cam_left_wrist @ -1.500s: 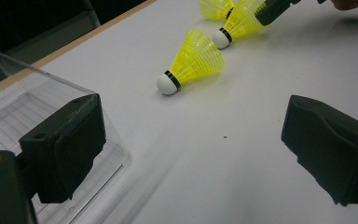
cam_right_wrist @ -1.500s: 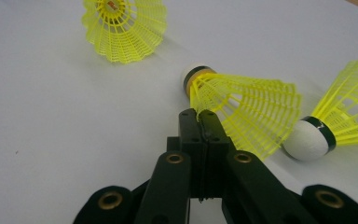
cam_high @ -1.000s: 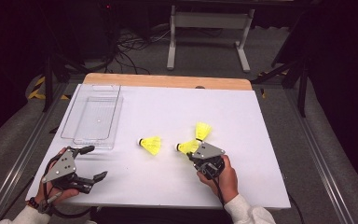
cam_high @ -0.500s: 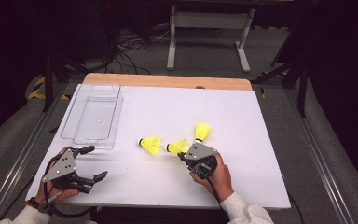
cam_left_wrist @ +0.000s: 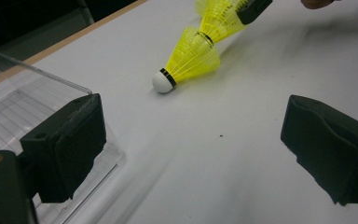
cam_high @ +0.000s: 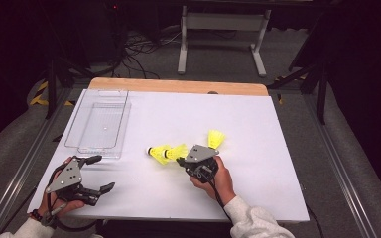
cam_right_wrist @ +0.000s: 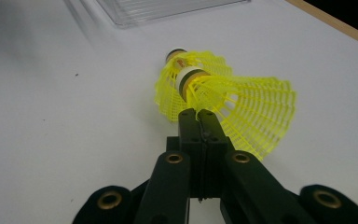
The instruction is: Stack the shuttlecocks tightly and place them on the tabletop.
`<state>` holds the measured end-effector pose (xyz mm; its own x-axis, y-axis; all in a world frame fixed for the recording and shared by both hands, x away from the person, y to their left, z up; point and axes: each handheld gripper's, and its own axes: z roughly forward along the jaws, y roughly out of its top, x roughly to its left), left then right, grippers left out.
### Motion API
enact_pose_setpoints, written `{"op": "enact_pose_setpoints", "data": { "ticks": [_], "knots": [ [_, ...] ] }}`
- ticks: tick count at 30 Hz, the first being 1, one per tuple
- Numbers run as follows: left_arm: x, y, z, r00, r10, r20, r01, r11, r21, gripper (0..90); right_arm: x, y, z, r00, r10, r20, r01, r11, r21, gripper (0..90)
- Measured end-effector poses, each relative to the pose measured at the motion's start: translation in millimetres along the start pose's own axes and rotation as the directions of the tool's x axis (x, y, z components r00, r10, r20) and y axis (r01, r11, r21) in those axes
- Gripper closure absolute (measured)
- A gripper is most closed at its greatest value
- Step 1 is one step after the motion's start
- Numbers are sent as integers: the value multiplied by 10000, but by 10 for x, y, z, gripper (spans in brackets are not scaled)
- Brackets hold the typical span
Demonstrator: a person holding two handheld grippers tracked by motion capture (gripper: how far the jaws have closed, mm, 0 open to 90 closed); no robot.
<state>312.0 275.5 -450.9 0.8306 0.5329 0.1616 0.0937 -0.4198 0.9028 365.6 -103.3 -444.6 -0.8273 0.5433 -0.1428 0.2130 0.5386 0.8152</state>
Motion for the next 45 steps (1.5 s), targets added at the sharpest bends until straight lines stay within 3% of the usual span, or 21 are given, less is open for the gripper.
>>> {"op": "enact_pose_setpoints", "data": {
  "ticks": [8, 14, 20, 25, 27, 31, 45],
  "knots": [
    [-3, -4, 24, 9999, 21, 118, -23, 9999, 148, 74, -41, 9, 184, 9996, 254, -124, -255, 9996, -94, 899],
    [5, -5, 17, 9999, 22, 133, -24, 9999, 137, 74, 10, -13, 316, 9998, 123, -156, -119, 9996, 252, 879],
    [-1, -5, 8, 9999, 18, 154, -20, 9999, 131, 74, 6, -66, 396, 9998, 83, -195, -64, 9952, 980, 753],
    [5, -7, 3, 9999, 0, 148, -2, 9999, 114, 74, -31, -80, 402, 9995, 267, -161, -248, 9934, 1119, 675],
    [6, -6, 1, 9999, 10, 121, -11, 9999, 111, 74, -43, -83, 399, 9992, 347, -221, -320, 9932, 1118, 699],
    [5, -8, 7, 9999, -6, 116, 5, 9999, 139, 77, -17, -52, 390, 9997, -37, -260, 65, 9942, 1073, 883],
    [4, -7, 16, 9998, 0, 216, -3, 9999, 155, 78, -22, 61, 394, 9994, -282, -198, 292, 9984, 491, 900]
  ]
}}
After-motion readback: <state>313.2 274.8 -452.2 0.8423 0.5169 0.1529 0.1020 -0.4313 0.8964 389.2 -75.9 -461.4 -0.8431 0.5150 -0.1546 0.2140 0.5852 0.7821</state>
